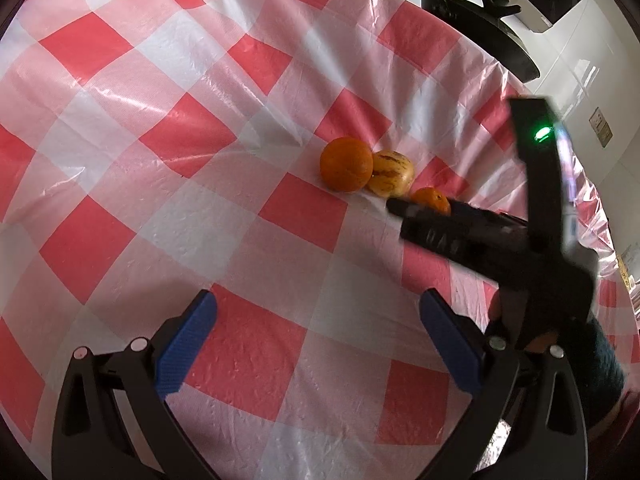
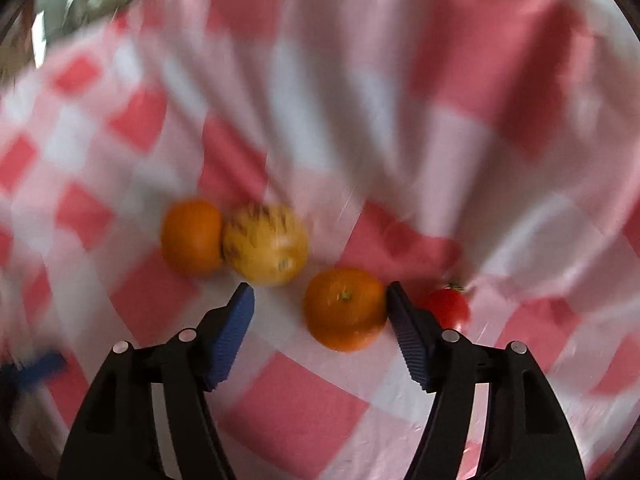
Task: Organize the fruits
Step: 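Grasp an orange with the right tool, then grasp a second orange with the left tool while the right tool holds its orange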
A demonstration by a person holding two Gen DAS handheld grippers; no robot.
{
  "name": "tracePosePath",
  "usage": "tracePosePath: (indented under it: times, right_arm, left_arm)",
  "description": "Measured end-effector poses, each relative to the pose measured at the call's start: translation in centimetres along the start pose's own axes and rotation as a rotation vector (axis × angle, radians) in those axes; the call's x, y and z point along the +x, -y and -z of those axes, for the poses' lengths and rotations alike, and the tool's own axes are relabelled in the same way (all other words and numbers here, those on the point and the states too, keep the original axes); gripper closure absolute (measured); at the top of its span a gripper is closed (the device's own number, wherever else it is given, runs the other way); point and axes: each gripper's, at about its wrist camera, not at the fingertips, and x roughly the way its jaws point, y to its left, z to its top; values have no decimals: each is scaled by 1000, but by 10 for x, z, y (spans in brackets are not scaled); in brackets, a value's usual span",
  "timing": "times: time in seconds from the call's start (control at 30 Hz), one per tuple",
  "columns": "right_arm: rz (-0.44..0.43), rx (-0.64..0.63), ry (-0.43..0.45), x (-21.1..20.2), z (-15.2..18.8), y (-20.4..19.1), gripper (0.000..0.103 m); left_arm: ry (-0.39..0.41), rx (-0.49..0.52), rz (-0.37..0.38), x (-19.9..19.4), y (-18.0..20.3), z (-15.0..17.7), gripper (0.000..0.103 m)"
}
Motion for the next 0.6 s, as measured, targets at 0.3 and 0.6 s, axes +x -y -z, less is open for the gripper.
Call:
tracePosePath:
  times: [0.3, 0.6]
  right_arm:
    - [-178, 351, 129, -61, 55, 35, 63]
    - [-6, 726, 256, -98, 121, 92, 62]
  left_arm:
    - [-3, 8, 0, 2, 3, 0, 2]
    - [20, -21, 25, 0, 0, 2, 2]
